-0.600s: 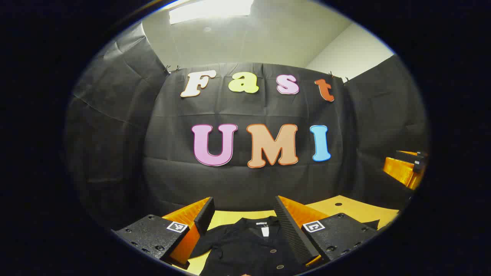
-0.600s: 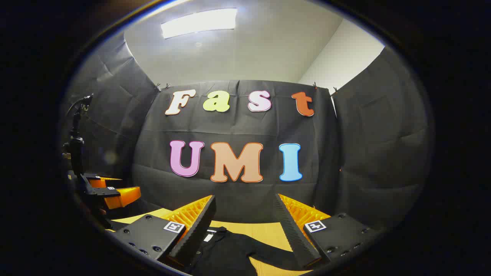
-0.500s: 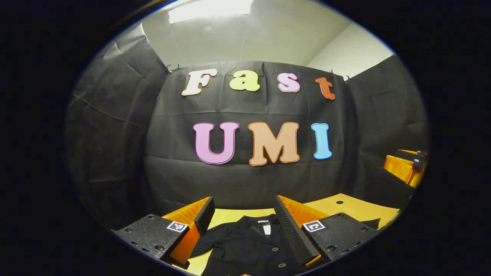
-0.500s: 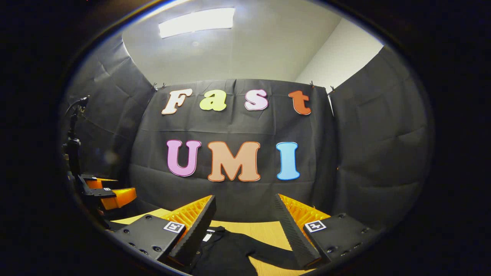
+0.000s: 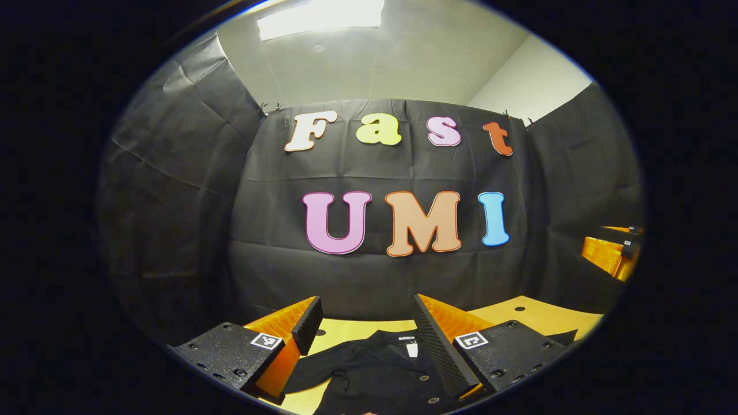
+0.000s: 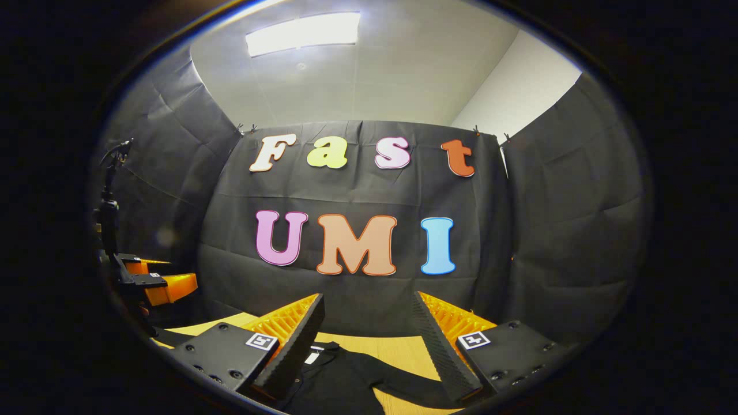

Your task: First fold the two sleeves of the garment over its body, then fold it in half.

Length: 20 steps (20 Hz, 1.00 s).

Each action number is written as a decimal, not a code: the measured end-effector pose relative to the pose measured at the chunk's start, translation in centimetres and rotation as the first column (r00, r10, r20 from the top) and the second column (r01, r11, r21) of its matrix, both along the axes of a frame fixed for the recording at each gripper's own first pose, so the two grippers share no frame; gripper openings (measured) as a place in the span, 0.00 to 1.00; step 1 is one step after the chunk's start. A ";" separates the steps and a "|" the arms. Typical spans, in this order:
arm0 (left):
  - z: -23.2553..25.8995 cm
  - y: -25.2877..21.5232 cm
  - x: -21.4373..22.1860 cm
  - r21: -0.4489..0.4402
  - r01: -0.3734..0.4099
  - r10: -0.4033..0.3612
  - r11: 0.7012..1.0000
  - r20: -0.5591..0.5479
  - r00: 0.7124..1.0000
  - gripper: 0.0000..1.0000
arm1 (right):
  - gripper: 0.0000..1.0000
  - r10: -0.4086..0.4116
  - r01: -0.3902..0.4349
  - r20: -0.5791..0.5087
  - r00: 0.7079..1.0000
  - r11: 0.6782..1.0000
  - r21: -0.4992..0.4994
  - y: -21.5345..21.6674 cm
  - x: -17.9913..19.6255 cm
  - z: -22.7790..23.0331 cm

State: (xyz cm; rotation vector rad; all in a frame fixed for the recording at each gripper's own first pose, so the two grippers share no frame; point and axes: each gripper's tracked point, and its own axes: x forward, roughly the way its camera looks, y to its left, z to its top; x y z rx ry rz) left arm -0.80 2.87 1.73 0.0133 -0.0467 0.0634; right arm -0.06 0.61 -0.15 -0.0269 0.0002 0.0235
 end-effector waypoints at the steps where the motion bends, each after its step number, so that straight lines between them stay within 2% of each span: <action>1: 0.1 0.2 0.1 0.001 -0.003 0.003 1.000 -0.001 1.000 0.92 | 0.99 0.004 -0.004 -0.008 1.000 1.000 -0.002 0.0 0.4 -0.1; 9: -0.1 0.8 -0.1 -0.005 -0.015 0.015 1.000 -0.009 1.000 0.92 | 0.97 0.035 -0.035 -0.009 0.999 0.999 -0.005 1.9 0.9 -0.1; 16: -0.3 2.0 -1.4 -0.006 -0.003 0.003 1.000 -0.008 1.000 0.93 | 0.97 0.010 -0.010 -0.009 1.000 1.000 -0.006 1.6 0.6 0.1; 20: -1.0 2.6 -2.0 -0.004 -0.034 0.033 0.999 -0.032 0.999 0.93 | 0.99 0.020 -0.019 -0.018 1.000 1.000 0.017 1.9 0.9 -0.3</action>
